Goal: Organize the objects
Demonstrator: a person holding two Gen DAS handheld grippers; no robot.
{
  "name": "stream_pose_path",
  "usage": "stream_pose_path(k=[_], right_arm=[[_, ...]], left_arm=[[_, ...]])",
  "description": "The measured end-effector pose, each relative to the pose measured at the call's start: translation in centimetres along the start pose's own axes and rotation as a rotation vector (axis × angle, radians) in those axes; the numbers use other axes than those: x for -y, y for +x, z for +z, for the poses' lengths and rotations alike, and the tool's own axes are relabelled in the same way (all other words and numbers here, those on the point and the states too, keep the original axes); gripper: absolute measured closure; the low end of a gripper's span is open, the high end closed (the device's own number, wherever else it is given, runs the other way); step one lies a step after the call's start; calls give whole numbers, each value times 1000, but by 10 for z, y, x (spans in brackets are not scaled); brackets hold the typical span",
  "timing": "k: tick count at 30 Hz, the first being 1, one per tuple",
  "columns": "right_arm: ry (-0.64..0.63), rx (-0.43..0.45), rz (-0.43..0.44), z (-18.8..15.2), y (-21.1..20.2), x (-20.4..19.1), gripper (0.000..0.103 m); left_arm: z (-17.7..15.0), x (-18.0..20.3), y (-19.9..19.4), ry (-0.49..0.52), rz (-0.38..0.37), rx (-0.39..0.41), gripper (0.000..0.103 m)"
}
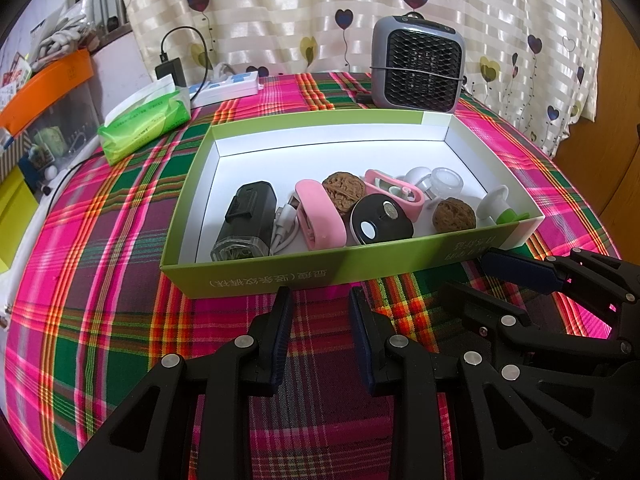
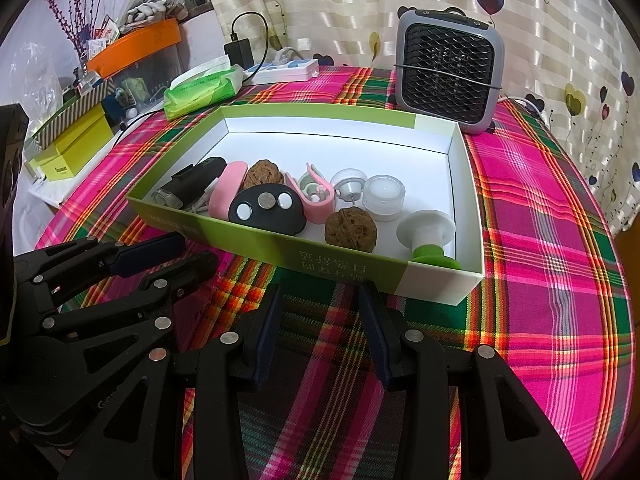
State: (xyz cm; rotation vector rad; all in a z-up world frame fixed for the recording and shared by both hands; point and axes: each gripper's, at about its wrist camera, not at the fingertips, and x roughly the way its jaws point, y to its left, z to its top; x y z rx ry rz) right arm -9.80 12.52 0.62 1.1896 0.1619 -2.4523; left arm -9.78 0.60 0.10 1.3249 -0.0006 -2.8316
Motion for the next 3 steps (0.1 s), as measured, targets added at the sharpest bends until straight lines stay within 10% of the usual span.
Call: stream_pose_path(k=[3], right_arm=[[0,0,0,0,0,0,62]], left_arm=[[0,0,0,0,0,0,76]])
